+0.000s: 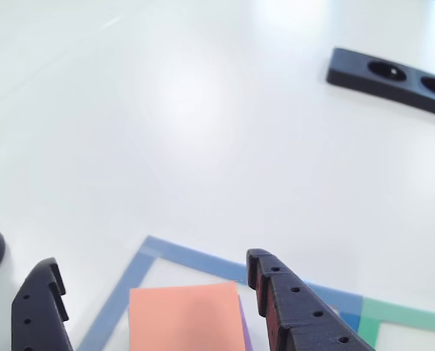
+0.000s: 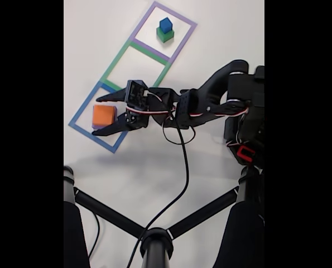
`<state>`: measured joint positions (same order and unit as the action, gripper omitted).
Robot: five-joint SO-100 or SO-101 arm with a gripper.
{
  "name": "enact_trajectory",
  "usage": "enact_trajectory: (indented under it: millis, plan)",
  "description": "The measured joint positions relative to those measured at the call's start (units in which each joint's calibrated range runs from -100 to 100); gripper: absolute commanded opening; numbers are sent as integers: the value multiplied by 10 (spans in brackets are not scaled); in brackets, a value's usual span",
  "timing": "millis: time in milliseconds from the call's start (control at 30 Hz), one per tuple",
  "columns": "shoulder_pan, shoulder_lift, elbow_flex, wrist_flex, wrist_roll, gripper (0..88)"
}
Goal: Tower of hanoi
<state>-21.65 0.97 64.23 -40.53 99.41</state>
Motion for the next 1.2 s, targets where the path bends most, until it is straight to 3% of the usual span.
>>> enact_trajectory:
  millis: [167, 367, 700, 767, 1000, 1200]
  plan:
    - [17, -133, -13, 168, 6, 71]
    - [49, -294, -36, 437, 6, 3]
    - [133, -471, -174, 890, 6, 0]
    - [153, -474, -238, 973, -24, 0]
    - [229, -465, -500, 1208, -108, 0]
    - [300, -428, -698, 1346, -91, 0]
